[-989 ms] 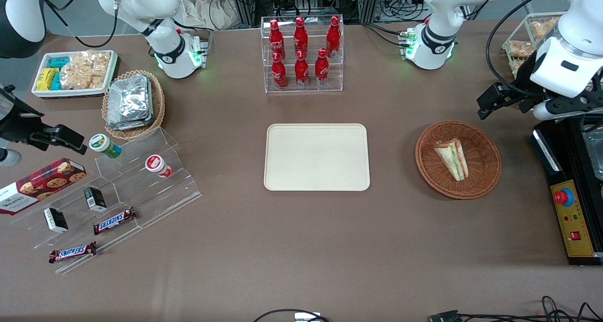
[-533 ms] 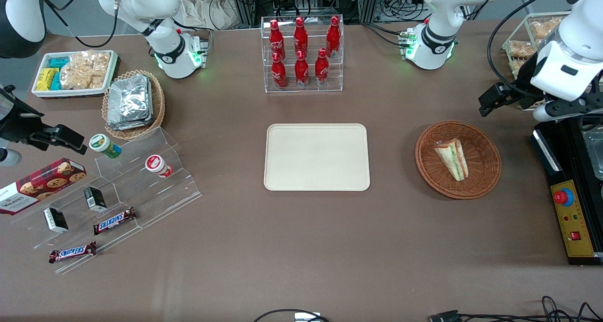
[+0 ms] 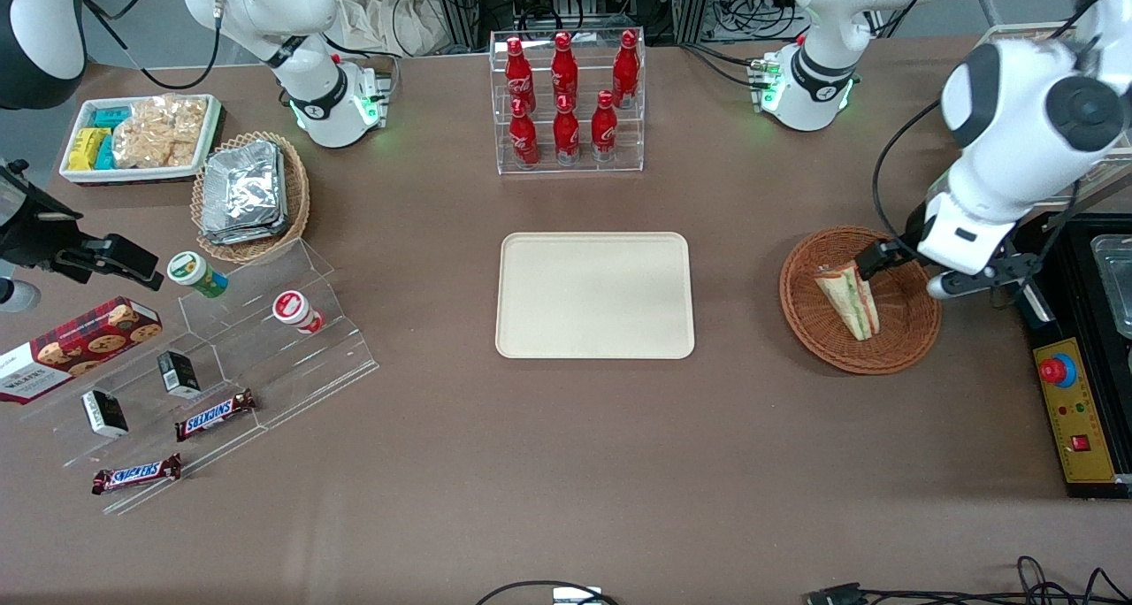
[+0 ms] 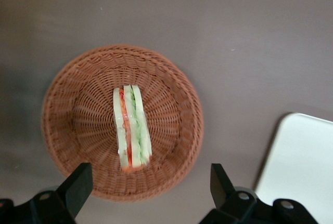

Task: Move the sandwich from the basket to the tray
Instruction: 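Lower the open left gripper onto the sandwich in the wicker basket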

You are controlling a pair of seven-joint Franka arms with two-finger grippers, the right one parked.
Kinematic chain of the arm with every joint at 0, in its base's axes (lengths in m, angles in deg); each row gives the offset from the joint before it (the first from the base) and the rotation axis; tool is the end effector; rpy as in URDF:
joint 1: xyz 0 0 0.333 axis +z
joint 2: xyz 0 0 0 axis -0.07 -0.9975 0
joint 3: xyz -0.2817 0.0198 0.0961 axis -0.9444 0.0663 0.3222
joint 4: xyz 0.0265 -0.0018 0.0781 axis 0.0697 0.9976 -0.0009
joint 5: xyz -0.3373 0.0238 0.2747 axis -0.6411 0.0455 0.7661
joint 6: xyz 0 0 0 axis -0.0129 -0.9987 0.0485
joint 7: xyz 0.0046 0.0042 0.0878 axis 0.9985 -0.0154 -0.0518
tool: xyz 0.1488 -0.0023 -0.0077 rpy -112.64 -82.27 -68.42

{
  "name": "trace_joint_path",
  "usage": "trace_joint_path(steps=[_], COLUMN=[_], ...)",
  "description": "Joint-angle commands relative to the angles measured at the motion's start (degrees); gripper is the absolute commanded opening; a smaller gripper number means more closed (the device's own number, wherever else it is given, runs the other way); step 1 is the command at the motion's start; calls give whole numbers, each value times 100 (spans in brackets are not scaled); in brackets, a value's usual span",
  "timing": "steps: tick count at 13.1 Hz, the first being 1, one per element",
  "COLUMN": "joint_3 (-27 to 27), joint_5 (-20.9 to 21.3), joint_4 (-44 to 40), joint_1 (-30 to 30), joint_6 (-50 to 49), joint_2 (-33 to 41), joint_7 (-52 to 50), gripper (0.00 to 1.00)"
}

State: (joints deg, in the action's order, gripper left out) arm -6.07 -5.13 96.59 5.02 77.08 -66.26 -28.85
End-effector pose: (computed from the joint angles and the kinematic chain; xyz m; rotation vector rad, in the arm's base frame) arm 0.5499 -0.0491 0.3274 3.1083 0.3932 0.0339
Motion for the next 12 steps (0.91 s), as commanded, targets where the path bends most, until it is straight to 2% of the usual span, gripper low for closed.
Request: trace_joint_path(steps=[1,3,8,9,10,11,12], joint_3=[30,171,215,215,215,224,250], joint_5=[44,53,61,70,157,280,307], joint_4=[946,1298,1589,1598,1599,1590,1590], joint_1=[14,14,14,14,14,14,14], joint_6=[1146,1729,2292,2363,2363,2363,2363], joint_2=[-79,-413,-985,-1065,-1092,-1092,-1092], joint_7=[-50,-15,46,55,55,55,55], gripper=[100,100,99,96,81,54,35])
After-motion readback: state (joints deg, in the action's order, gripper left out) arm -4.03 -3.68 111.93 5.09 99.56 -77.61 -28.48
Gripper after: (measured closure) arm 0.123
